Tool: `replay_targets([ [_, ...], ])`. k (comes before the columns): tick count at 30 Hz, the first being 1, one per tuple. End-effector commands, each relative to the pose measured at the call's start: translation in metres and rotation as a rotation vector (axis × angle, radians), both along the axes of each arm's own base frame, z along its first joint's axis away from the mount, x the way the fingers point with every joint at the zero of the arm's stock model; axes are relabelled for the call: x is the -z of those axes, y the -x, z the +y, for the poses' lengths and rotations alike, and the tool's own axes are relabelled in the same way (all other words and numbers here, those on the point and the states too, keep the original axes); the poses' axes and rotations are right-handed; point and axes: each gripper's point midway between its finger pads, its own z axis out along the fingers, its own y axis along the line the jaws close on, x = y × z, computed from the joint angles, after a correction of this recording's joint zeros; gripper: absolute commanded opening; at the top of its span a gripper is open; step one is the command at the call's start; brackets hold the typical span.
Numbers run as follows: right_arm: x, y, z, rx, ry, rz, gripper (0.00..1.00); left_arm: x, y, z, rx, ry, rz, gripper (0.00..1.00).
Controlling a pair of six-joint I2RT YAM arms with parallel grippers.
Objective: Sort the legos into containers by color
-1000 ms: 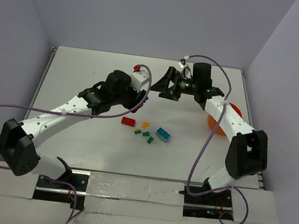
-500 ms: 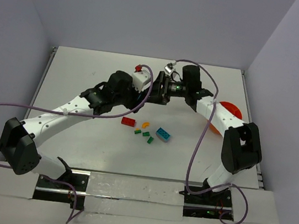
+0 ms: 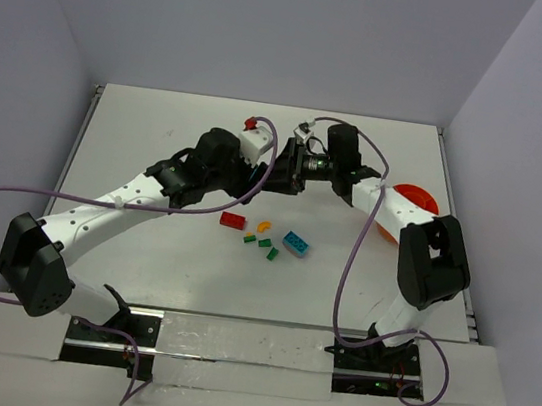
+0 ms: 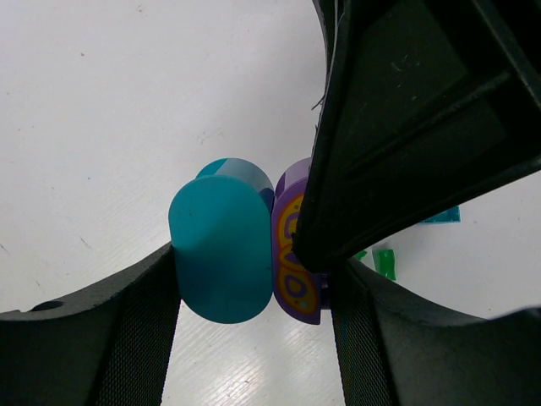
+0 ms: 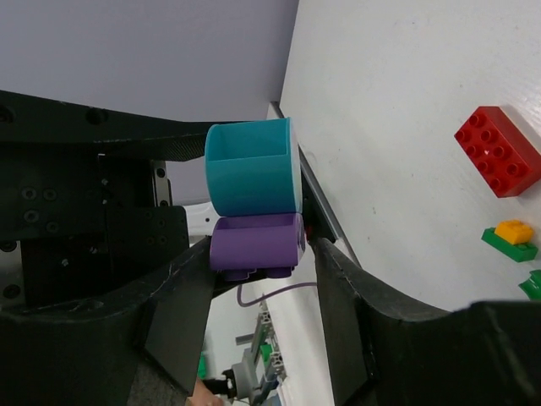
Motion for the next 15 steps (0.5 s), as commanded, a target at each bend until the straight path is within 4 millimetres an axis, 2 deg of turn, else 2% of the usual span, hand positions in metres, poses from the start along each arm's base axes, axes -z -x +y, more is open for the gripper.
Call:
replay_targets([
  [1,-0.006,0.002,0.006,-0.044,-0.053,-0.006,0.57,-0.025,-0.001,-0.015,0.024,0.078,-0.026,0.00],
  [2,-0.006,0.001,0.006,-0.045,-0.053,-0.004,0.57,-0.025,-0.001,-0.016,0.025,0.079,-0.025,0.00],
  [4,-0.005,0.000,0.007,-0.046,-0.051,-0.002,0.48,-0.025,0.000,-0.016,0.025,0.078,-0.021,0.00],
  [6,-0.004,0.000,0.006,-0.048,-0.051,-0.001,0.22,-0.024,0.001,-0.015,0.026,0.071,-0.018,0.03],
  [7,-0.003,0.001,0.006,-0.047,-0.050,-0.004,0.13,-0.024,0.001,-0.014,0.027,0.067,-0.015,0.09],
  [8,-0.004,0.001,0.006,-0.047,-0.046,-0.013,0.06,-0.023,0.003,-0.015,0.036,0.065,-0.008,0.22],
  [9,-0.004,0.002,0.005,-0.048,-0.040,-0.024,0.00,-0.023,0.005,-0.016,0.051,0.065,-0.001,0.40],
  [11,-0.009,0.002,0.004,-0.049,-0.036,-0.048,0.00,-0.022,0.007,-0.014,0.051,0.059,0.009,0.65],
  [12,-0.011,0.000,0.003,-0.049,-0.032,-0.070,0.00,-0.021,0.009,-0.013,0.058,0.052,0.017,0.88],
  [13,-0.014,-0.001,0.001,-0.047,-0.030,-0.082,0.00,-0.019,0.014,-0.012,0.078,0.049,0.034,0.98],
  [15,-0.020,-0.005,-0.003,-0.043,-0.028,-0.107,0.00,-0.022,0.024,-0.013,0.127,0.055,0.050,0.99],
])
